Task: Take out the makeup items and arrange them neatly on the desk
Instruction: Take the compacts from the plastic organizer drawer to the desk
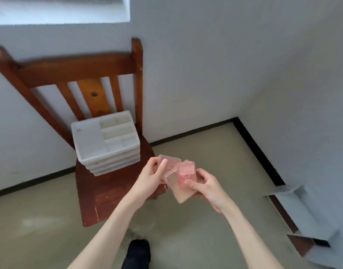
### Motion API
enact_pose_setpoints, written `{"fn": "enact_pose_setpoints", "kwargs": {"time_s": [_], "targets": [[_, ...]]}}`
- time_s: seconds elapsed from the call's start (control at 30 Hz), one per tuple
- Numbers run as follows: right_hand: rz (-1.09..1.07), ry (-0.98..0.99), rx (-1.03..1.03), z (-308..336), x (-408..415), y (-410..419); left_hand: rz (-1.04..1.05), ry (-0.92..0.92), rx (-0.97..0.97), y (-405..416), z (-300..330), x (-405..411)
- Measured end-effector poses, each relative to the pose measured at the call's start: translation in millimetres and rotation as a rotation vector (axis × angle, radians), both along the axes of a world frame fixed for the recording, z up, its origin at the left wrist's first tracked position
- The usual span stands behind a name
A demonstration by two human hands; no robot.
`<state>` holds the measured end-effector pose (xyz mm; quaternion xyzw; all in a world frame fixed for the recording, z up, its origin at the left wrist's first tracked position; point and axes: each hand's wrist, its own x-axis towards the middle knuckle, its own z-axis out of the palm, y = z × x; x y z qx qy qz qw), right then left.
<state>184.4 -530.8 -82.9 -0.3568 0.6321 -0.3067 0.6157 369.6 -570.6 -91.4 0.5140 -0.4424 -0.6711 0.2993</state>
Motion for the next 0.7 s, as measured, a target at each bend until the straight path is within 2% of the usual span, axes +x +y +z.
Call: {"fn": "enact_pose_setpoints", "kwargs": {"time_s": [0.17, 0.27, 0.47, 0.63, 0.7], "targets": [[-0.055, 0.082, -0.094, 42.1, -75.7, 71.2, -0.334, -0.071, -0.094, 30.5, 43.9, -87.0], [-0.159, 0.174, -0.127, 58.9, -117.1, 131.1, -0.492, -0.080, -0.100, 71.7, 59.7, -143.2], [-0.520, 0.324, -0.170, 80.1, -181.4, 269.9, -0.758, 0.037, -0.043, 171.4, 78.5, -244.8], [-0.794, 0.235, -0.208, 102.7, -226.4, 397.1, -0.985, 0.153, 0.067, 260.6, 96.6, -332.6], [-0.921, 0.255, -0.202, 111.5, -240.3, 445.4, -1.079, 0.182, 0.088, 295.4, 103.5, -367.3]]}}
